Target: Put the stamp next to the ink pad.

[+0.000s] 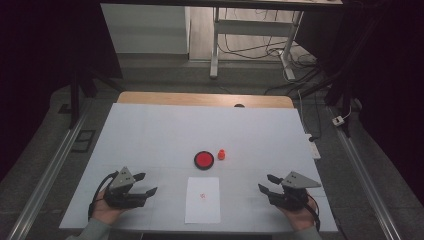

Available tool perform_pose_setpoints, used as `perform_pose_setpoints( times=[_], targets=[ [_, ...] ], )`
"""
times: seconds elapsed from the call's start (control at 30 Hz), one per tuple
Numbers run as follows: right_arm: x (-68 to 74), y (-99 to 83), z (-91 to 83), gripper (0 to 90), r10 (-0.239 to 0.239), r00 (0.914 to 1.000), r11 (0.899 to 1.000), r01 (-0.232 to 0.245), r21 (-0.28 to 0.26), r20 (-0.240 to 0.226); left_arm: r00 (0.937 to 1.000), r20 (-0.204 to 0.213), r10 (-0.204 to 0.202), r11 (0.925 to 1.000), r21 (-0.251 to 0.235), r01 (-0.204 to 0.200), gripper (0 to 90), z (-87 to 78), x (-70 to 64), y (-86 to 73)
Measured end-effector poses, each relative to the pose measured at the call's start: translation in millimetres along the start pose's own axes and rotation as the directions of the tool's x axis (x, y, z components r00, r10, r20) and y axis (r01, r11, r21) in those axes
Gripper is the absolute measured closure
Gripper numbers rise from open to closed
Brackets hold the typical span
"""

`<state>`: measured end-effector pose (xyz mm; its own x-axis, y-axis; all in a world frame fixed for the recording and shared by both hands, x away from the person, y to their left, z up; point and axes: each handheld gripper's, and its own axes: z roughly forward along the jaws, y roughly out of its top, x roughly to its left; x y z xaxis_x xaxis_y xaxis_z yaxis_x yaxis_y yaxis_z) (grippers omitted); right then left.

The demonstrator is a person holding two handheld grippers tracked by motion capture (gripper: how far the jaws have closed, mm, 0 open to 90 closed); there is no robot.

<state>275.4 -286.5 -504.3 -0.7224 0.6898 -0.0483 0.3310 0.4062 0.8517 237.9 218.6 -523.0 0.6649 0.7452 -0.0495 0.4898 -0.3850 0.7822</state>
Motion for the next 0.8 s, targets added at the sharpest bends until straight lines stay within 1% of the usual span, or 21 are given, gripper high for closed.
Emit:
perform_pose_setpoints(
  times=[0.13, 0.27, 0.43, 0.53, 0.8],
  targets=[
    [-1.7, -8.8, -10.1, 48.3, 0.001, 0.9999, 1.0, -0.001, 0.011, 0.01, 1.0, -0.002, 0.004, 1.0, 0.003, -0.004, 31.0, 0.9, -0.4, 0.0],
    [-4.7, -13.5, -14.0, 48.3, 0.008, 0.9999, 1.0, -0.008, 0.016, 0.014, 1.0, -0.004, 0.003, 1.0, 0.002, -0.003, 31.0, 0.7, -0.5, 0.0],
    [-5.6, -13.4, -13.7, 48.2, 0.008, 0.9999, 1.0, -0.008, 0.007, 0.012, 1.0, -0.004, 0.0, 1.0, 0.002, 0.0, 31.0, 0.5, 0.3, -0.3],
    [-4.6, -12.8, -13.5, 48.1, 0.0, 0.9999, 1.0, 0.0, 0.01, 0.01, 1.0, -0.004, 0.0, 1.0, 0.002, 0.0, 31.0, 0.4, 0.2, -0.3],
    [-4.8, -12.1, -12.9, 48.0, -0.003, 1.0, 1.0, 0.003, 0.009, 0.009, 1.0, -0.005, 0.001, 1.0, 0.003, -0.001, 31.0, 0.1, -0.2, -0.3]
  ],
)
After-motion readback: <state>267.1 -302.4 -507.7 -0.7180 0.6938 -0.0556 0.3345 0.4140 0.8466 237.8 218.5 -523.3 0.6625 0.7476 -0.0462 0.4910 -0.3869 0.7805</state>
